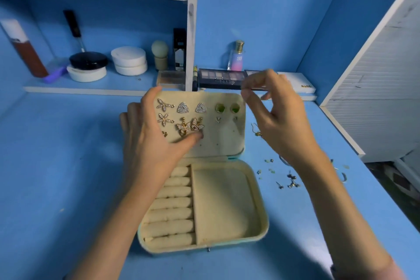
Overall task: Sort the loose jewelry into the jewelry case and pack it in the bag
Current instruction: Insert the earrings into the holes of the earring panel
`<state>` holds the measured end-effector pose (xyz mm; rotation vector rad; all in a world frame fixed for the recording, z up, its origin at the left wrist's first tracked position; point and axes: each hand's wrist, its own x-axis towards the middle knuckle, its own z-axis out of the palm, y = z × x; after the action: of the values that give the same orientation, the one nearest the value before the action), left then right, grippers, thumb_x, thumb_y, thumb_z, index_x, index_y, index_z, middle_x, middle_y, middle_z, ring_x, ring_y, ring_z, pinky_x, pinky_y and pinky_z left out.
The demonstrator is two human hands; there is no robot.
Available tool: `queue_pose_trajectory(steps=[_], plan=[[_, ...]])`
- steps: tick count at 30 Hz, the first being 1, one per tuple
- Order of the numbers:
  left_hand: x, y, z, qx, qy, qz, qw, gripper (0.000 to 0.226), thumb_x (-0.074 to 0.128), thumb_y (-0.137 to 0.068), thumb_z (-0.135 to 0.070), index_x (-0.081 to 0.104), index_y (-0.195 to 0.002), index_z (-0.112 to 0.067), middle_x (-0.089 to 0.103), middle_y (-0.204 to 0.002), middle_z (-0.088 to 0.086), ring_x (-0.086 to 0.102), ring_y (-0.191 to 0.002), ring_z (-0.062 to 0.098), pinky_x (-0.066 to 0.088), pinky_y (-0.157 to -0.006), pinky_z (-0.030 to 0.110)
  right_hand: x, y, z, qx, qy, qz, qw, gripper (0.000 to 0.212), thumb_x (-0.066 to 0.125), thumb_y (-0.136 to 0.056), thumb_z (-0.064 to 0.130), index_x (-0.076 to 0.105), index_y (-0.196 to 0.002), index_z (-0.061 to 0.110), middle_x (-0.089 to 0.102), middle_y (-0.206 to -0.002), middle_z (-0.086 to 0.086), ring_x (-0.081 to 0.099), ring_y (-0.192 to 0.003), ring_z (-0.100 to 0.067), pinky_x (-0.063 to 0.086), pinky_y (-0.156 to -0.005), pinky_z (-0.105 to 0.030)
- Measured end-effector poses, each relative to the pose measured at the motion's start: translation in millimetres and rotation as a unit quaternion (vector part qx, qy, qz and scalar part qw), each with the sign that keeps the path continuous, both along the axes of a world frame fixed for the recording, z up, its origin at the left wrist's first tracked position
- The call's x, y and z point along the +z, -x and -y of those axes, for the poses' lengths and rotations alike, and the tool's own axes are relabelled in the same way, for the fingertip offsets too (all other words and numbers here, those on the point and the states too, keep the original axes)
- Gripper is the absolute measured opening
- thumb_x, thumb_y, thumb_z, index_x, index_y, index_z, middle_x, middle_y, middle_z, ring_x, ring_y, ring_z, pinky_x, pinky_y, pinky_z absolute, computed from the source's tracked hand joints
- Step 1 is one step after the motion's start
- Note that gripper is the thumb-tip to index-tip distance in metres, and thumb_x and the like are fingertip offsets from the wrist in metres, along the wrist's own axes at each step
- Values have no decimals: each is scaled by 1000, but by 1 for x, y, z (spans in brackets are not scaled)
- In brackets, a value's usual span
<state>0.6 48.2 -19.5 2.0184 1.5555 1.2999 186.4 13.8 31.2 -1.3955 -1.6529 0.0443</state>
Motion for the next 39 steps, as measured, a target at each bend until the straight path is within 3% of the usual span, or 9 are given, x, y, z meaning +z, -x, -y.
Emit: queue_pose_trajectory(steps=[5, 11, 15, 17, 19, 22, 24, 31, 39], plan=[[1, -1, 0, 19, -4, 3, 1000, 102, 86, -56, -43, 37, -142, -18, 41, -107, 2, 31, -102, 18, 28, -86, 33, 15, 29, -27, 110, 85, 64, 988, 6, 43, -95, 15, 48, -97, 12, 56, -86, 8, 53, -79, -20, 42, -71, -35], [4, 3, 7, 23, -3, 35, 999, 103, 79, -60, -54, 33, -147, -21, 42, -114, 0, 30, -108, 14, 25, -93, 25, 19, 29, -28, 129, 136, 93, 978, 7, 41, -98, 13, 39, -94, 20, 59, -67, -3, 46, -57, -23, 38, -58, -37], [15, 5, 42, -5, -3, 195, 981, 51, 67, -75, -43, 56, -121, -25, 58, -117, -12, 47, -114, 9, 39, -95, 25, 22, 29, -23, 136, 137, 98, 976, 4, 40, -98, 14, 40, -95, 18, 59, -67, -10, 47, -56, -27, 39, -56, -36], [32, -5, 67, -81, 148, 394, 903, 39, 73, -69, -24, 64, -107, -23, 69, -104, -12, 60, -106, 4, 42, -85, 17, 23, 29, -21, 139, 139, 99, 975, 4, 41, -98, 14, 41, -96, 17, 58, -66, -11, 46, -55, -28, 38, -55, -36], [38, -16, 81, -121, 305, 551, 767, 40, 65, -67, -20, 66, -106, -16, 74, -100, -3, 66, -102, 8, 45, -81, 25, 24, 28, -17, 141, 139, 96, 975, 4, 42, -98, 14, 41, -96, 16, 55, -62, -4, 43, -52, -22, 36, -53, -32], [40, -20, 86, -126, 424, 680, 584, 29, 54, -83, -12, 63, -110, -5, 73, -104, 12, 64, -108, 22, 47, -89, 34, 28, 27, -10, 144, 143, 85, 976, 6, 42, -98, 14, 40, -94, 17, 52, -62, 5, 38, -48, -15, 30, -48, -21], [41, -18, 86, -116, 443, 717, 525, 23, 48, -92, -10, 63, -106, 1, 71, -107, 17, 61, -112, 27, 46, -93, 39, 30, 27, -4, 144, 144, 84, 975, 7, 42, -98, 15, 40, -93, 19, 56, -66, 2, 37, -49, -15, 30, -48, -21], [39, -14, 81, -106, 450, 757, 462, 25, 44, -94, -10, 63, -105, 3, 64, -121, 21, 57, -118, 29, 42, -101, 42, 34, 29, 12, 145, 142, 98, 974, 7, 43, -98, 18, 39, -94, 23, 63, -78, -2, 40, -53, -17, 32, -51, -24], [31, -10, 88, -91, 448, 765, 454, 49, 57, -74, -15, 58, -121, 0, 68, -114, 19, 58, -119, 27, 38, -107, 41, 40, 32, 45, 146, 147, 127, 970, 17, 42, -98, 22, 33, -86, 31, 70, -95, -10, 42, -45, -7, 32, -50, -19]])
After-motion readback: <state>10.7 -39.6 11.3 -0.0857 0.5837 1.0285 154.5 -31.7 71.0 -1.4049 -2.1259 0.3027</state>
